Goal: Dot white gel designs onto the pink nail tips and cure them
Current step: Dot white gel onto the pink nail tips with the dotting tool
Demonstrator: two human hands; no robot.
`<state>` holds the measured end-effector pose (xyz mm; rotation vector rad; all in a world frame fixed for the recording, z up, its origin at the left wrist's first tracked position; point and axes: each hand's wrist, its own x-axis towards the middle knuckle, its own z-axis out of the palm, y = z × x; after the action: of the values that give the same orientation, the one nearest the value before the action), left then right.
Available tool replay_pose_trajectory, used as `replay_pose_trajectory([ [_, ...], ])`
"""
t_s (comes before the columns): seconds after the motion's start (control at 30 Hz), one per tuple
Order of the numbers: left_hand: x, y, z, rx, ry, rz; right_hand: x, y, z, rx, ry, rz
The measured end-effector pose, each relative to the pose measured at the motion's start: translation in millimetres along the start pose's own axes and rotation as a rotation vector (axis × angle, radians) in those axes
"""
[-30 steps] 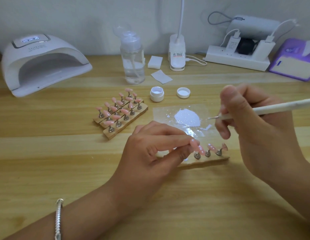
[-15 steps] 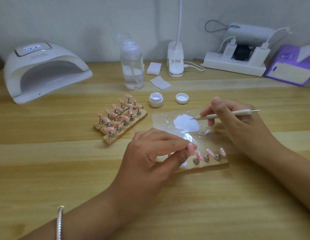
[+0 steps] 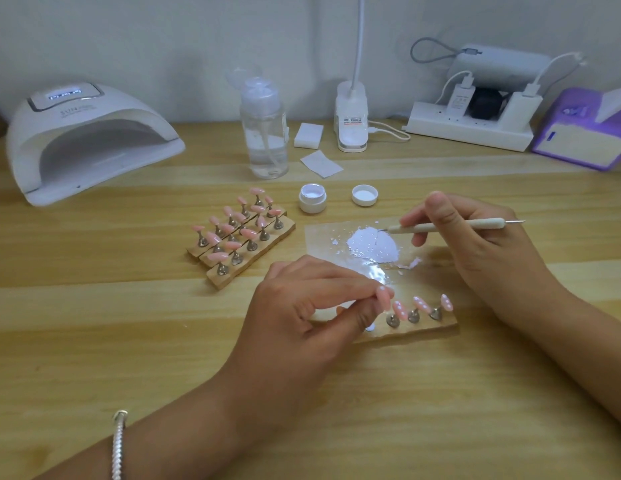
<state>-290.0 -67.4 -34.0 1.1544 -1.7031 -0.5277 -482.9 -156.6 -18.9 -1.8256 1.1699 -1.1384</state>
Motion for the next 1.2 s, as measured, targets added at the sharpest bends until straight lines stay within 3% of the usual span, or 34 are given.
replay_pose_trajectory([
  [0.3,1,1,-1,-0.001,0.003,-0.023,-11,-30,0,0.256,0.11,-0.159],
  [0.43,1,1,0,-0.005,0.008,-0.03,-23,-41,10,0.406,0.012,-0.09],
  [0.6,1,2,-2,-0.011,0.0,-0.011,-33,-45,20,0.431,-0.058,-0.111],
  [1.2,1,3,-3,0.014,-0.016,0.016,-37,-43,24,0.387,-0.057,-0.112],
])
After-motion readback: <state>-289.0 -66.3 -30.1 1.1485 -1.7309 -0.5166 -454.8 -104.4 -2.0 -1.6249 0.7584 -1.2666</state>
